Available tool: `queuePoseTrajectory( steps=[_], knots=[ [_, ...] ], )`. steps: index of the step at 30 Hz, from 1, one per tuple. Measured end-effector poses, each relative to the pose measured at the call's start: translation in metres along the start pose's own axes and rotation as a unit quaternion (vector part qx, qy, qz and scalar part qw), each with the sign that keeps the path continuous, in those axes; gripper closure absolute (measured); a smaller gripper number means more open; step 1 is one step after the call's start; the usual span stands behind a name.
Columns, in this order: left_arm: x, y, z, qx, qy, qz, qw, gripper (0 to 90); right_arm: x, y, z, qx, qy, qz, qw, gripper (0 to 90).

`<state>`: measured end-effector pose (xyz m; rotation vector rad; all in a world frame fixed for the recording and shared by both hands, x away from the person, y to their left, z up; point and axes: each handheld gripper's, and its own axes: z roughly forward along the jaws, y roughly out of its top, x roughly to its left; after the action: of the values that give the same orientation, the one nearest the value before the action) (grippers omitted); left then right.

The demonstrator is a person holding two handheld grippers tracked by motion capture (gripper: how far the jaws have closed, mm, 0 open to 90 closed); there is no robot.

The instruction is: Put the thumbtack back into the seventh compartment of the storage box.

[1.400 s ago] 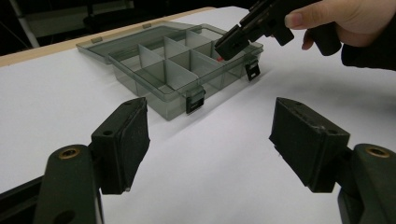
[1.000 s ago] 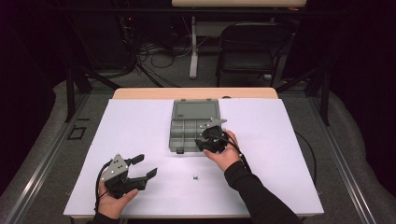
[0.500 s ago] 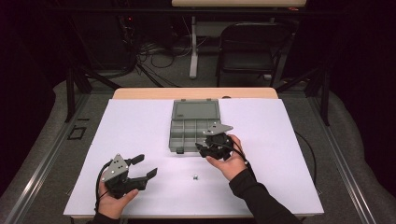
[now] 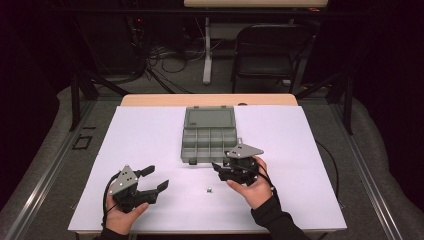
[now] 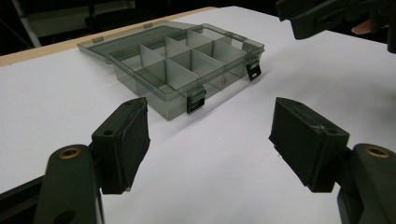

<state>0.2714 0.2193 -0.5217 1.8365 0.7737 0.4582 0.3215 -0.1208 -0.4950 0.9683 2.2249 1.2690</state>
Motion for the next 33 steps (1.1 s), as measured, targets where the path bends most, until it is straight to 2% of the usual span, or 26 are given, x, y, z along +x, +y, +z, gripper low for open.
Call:
queuePoseTrajectory(
  steps=[7, 12, 24, 33],
  knots=[
    [0.0, 0.0, 0.001, 0.001, 0.001, 0.001, 1.0, 27.9, 0.008, -0.018, -0.008, -0.012, 0.012, -0.003, 0.9999, 39.9],
    [0.0, 0.0, 0.001, 0.001, 0.001, 0.001, 1.0, 27.9, 0.014, -0.031, -0.01, -0.015, 0.017, -0.015, 0.9996, 41.6],
    [0.0, 0.0, -0.001, 0.0, 0.002, 0.002, 1.0, 27.9, 0.019, -0.041, -0.011, -0.014, 0.031, -0.014, 0.9993, 43.7],
    [0.0, 0.0, -0.001, 0.0, 0.002, 0.002, 1.0, 27.9, 0.022, -0.047, -0.008, -0.002, 0.044, -0.014, 0.999, 47.7]
  ],
)
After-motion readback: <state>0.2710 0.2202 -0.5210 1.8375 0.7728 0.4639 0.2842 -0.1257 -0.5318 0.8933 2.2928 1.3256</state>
